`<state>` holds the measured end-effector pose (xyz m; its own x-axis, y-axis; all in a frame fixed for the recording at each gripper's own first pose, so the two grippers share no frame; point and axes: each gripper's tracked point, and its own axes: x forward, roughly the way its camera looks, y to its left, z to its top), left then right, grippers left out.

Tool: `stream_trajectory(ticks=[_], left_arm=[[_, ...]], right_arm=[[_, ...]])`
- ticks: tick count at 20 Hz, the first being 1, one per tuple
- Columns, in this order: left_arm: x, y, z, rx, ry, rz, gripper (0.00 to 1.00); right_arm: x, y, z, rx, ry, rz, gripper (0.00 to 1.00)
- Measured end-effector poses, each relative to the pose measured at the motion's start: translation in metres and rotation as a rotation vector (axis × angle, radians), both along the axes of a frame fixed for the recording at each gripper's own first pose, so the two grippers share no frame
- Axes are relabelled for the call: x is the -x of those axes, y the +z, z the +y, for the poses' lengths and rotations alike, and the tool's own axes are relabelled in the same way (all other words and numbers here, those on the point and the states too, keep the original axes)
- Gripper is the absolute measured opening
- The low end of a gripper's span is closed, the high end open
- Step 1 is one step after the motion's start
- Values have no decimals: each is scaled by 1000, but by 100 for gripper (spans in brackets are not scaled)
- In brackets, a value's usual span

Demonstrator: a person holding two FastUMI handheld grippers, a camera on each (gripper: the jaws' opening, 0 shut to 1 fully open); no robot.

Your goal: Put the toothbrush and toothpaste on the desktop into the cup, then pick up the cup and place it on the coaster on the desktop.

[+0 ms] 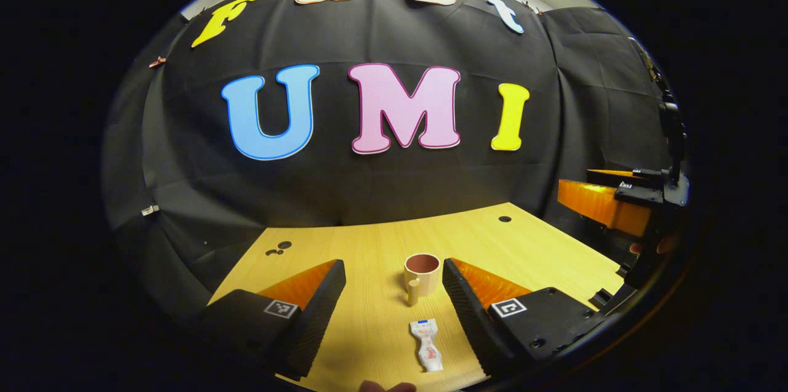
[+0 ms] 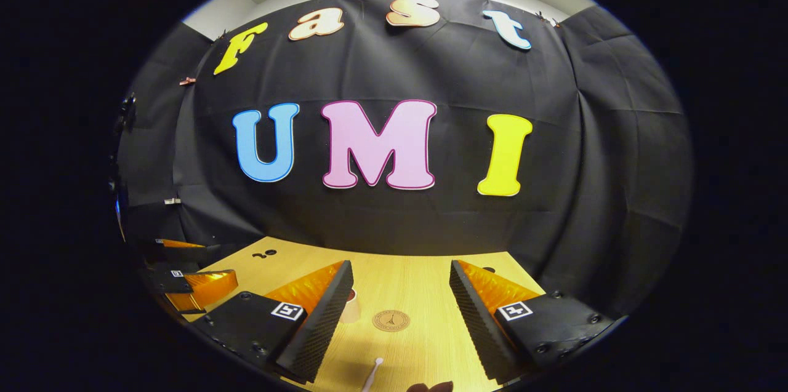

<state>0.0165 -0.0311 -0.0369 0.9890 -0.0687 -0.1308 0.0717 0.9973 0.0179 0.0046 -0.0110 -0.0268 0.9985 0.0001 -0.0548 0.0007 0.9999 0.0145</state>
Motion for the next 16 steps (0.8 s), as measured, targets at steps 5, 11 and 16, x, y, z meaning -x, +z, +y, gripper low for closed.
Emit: stream_trajectory(ticks=[5, 11, 16], left_arm=[[-9, -41, -17, 3, -33, 118, 98], [-11, -124, -41, 34, -62, 380, 97], [-19, -189, -53, 18, -60, 570, 90]], right_arm=[[5, -11, -11, 2, -11, 29, 97], [15, -33, -33, 11, -38, 87, 97], [13, -45, -53, 15, -55, 125, 97]])
